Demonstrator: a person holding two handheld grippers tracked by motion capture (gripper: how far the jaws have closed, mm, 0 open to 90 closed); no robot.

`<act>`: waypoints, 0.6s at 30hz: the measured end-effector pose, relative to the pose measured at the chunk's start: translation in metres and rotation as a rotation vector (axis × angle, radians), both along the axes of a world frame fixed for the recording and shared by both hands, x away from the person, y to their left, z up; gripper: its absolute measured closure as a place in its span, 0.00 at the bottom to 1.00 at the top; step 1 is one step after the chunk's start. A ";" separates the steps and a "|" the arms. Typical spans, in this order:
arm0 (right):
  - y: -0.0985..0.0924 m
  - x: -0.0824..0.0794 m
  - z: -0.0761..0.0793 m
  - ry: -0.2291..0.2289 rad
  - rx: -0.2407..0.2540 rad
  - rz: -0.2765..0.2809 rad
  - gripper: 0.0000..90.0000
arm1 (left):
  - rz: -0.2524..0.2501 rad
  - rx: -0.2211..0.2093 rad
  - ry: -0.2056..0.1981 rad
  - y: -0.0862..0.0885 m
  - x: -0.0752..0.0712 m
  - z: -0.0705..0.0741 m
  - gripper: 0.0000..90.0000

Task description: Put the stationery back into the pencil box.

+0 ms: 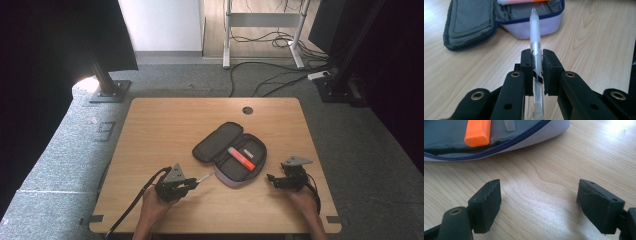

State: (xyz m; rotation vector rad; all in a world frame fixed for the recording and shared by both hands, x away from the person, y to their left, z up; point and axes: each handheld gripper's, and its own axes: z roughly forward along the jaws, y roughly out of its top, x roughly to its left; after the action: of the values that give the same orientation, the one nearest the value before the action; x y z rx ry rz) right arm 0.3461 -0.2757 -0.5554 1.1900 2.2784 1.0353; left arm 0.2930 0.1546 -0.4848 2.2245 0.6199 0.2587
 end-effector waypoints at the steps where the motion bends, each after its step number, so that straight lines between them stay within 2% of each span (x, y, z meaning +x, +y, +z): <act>1: 0.000 0.000 0.000 0.000 0.000 -0.001 0.21 | -0.002 0.012 -0.007 -0.002 -0.001 0.003 0.88; 7: 0.000 0.000 0.000 0.000 -0.001 -0.001 0.21 | -0.016 0.035 -0.029 -0.013 -0.002 0.011 0.88; 18: 0.000 0.000 0.000 0.000 -0.001 -0.003 0.21 | -0.014 -0.008 -0.020 -0.024 0.013 0.018 0.88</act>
State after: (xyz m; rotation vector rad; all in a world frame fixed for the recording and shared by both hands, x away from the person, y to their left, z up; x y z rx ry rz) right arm 0.3461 -0.2756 -0.5554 1.1925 2.2765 1.0329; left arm 0.3062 0.1309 -0.4668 2.2152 0.5937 0.2711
